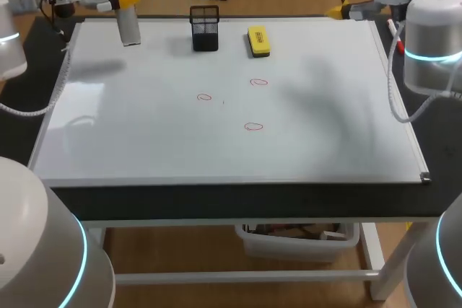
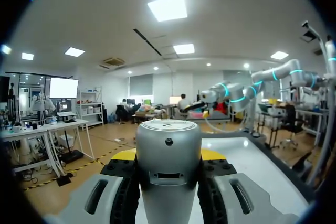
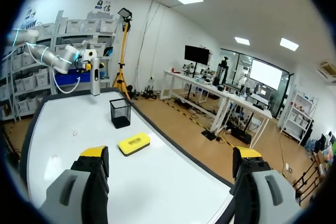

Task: Pick up the inspection probe, press it on each red-marked spot on the whiteboard one by one, put down the probe, pick up the eraser, and wipe off all the red marks.

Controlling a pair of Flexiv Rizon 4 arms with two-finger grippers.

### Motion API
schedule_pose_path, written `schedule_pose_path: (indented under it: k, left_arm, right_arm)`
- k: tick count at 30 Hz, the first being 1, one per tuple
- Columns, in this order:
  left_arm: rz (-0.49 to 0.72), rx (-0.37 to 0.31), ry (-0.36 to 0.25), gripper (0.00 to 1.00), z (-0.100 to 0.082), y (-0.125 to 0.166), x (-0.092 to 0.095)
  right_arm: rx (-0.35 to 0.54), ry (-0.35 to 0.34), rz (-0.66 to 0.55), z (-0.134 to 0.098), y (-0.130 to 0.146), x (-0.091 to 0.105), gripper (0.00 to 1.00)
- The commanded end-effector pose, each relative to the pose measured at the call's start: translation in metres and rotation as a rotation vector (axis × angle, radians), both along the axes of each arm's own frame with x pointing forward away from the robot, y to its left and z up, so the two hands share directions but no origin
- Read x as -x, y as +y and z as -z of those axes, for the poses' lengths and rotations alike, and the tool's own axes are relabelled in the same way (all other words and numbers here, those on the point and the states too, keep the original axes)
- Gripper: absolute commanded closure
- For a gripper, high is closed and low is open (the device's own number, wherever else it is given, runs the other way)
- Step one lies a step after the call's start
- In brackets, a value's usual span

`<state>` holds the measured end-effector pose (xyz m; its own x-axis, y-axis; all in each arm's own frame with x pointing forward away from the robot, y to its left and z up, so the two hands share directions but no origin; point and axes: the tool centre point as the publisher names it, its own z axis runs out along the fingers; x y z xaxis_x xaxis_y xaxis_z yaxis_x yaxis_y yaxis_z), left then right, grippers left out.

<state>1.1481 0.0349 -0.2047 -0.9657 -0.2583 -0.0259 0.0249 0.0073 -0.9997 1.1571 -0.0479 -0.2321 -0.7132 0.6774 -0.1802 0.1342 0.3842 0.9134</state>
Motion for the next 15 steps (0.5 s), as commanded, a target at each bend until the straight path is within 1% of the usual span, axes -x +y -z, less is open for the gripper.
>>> schedule_pose_path:
  k: [1, 6, 9, 12, 15]
  left_arm:
    - [-0.025, -0.003, -0.002, 1.0, -0.003, -0.001, 0.004]
    - [-0.025, -0.003, -0.002, 1.0, -0.003, -0.001, 0.004]
    - [-0.025, -0.003, -0.002, 1.0, -0.003, -0.001, 0.004]
    - [-0.025, -0.003, -0.002, 1.0, -0.003, -0.001, 0.004]
    - [-0.025, -0.003, -0.002, 1.0, -0.003, -0.001, 0.004]
  right_arm:
    - [0.024, 0.063, -0.094, -0.001, -0.001, -0.021, 0.0]
    - [0.051, 0.094, -0.174, 0.002, 0.001, -0.035, 0.0]
    - [0.072, 0.119, -0.211, 0.005, 0.004, -0.042, 0.0]
    - [0.082, 0.129, -0.24, 0.006, 0.009, -0.048, 0.0]
    - [0.112, 0.148, -0.273, 0.009, 0.013, -0.055, 0.0]
